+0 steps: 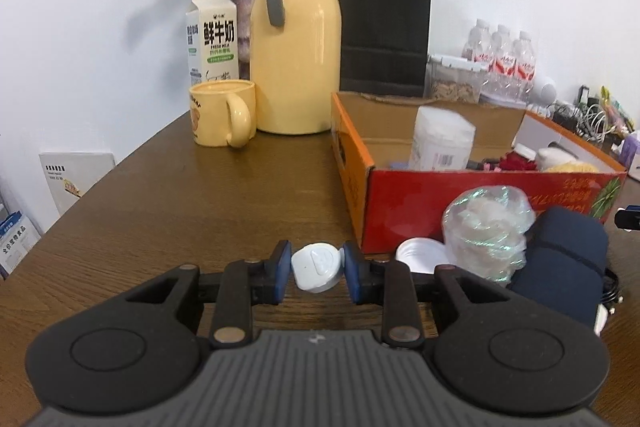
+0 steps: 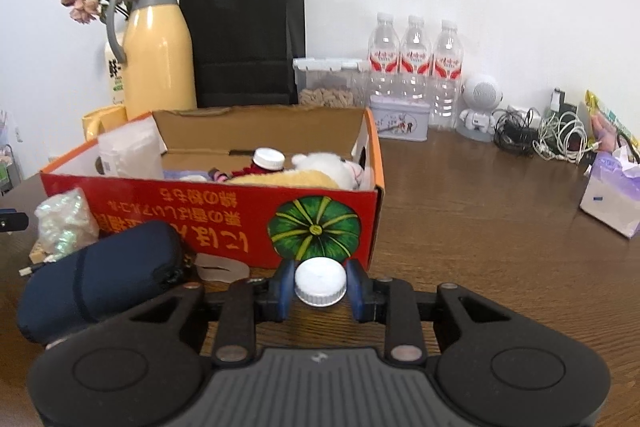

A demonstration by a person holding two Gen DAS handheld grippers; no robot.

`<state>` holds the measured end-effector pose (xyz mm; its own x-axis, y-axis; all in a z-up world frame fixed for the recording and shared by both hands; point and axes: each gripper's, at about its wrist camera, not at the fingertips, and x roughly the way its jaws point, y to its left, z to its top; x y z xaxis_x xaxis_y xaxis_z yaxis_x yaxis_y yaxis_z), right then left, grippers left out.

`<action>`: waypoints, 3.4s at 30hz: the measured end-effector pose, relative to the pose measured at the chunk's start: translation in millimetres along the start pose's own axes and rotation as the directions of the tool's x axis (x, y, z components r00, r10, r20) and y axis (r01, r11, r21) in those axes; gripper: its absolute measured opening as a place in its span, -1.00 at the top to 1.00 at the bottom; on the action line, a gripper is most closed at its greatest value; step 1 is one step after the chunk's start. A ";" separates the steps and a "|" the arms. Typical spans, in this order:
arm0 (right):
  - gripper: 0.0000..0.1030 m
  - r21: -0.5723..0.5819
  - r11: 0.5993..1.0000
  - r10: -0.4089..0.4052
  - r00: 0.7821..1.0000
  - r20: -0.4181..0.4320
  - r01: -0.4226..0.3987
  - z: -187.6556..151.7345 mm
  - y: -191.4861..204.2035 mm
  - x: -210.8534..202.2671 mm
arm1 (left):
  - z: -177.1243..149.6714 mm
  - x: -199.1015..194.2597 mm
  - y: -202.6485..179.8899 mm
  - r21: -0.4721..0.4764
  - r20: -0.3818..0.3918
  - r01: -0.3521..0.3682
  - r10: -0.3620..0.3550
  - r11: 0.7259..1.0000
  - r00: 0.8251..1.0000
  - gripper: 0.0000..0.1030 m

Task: Organize objects
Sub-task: 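Grasp a white bottle cap with the right tool while the left tool grasps the white oval lid, then carry the cap and oval lid into the box and open both tools, then withdraw both open tools from the box back over the table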

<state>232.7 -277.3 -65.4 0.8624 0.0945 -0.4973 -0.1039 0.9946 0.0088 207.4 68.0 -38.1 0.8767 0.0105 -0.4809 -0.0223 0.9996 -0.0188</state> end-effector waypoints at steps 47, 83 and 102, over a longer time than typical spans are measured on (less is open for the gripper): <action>0.36 0.001 0.998 0.062 0.992 0.114 -0.062 75.9 44.9 55.0 | 92.6 61.1 -124.6 0.053 0.156 0.067 -0.075 0.996 0.985 -0.22; -1.00 -0.029 1.000 0.012 0.985 0.169 -0.008 46.0 45.8 -0.8 | 58.2 -10.4 -78.7 0.020 0.289 0.033 -0.037 0.999 0.957 -1.00; -1.00 -0.115 0.988 0.115 0.991 0.067 -0.107 -1.7 63.7 -36.8 | -0.4 -35.8 -15.4 -0.036 0.108 -0.085 0.088 0.996 0.990 -1.00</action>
<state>193.6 -217.5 -48.0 0.8760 0.2108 -0.4337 -0.2514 0.9671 -0.0378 176.2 52.3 -21.0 0.9180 0.1015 -0.3834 -0.1139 0.9934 -0.0098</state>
